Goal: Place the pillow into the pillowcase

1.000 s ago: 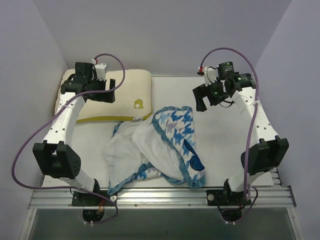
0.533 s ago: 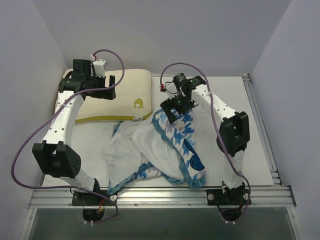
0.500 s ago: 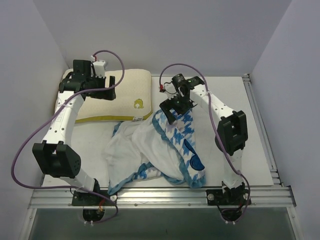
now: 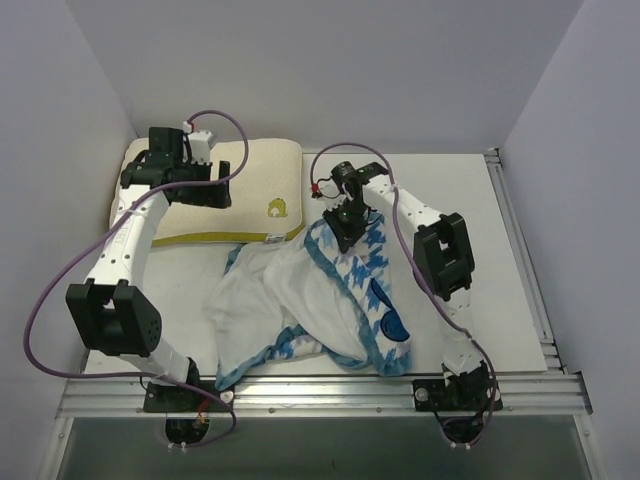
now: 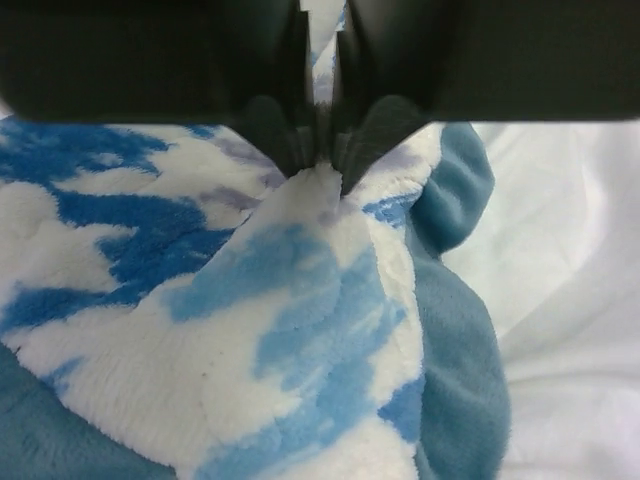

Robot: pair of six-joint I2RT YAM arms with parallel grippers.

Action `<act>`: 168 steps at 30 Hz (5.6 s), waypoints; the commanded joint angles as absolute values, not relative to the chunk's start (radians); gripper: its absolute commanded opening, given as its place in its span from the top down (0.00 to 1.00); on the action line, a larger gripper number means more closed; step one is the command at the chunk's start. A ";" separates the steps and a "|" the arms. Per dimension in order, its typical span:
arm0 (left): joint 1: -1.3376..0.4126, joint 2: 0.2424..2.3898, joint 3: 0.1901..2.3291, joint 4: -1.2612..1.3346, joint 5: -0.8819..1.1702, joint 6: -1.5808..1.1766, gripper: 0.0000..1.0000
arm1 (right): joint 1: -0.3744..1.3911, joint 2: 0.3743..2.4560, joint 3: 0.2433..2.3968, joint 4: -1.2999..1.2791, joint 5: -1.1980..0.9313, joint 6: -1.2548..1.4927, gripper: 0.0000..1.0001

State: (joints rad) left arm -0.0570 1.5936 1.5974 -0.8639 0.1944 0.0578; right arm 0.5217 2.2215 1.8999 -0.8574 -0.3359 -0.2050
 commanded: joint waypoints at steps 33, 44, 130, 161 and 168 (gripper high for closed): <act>-0.259 1.658 1.559 -0.836 0.409 0.376 0.03 | -0.201 1.802 1.451 -1.063 -0.114 -0.382 0.26; -0.337 1.689 1.457 -0.828 0.509 0.472 0.14 | -0.291 2.305 1.935 -1.006 0.072 -0.371 0.55; -0.230 2.126 2.107 -0.890 0.190 0.408 0.03 | 0.208 2.215 1.921 -0.965 -0.379 -0.298 0.15; 0.044 2.083 2.258 -1.354 0.333 0.826 0.03 | 0.035 2.068 1.899 -1.002 -0.325 -0.425 0.00; 0.011 2.197 2.334 -1.413 0.578 1.349 0.03 | 0.008 1.967 1.718 -1.055 -0.334 -0.448 0.00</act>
State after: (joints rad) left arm 0.0326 2.1315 2.3768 -1.2507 0.4183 1.0115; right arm 0.0273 1.9652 1.7790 -0.9802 -0.3176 -0.4236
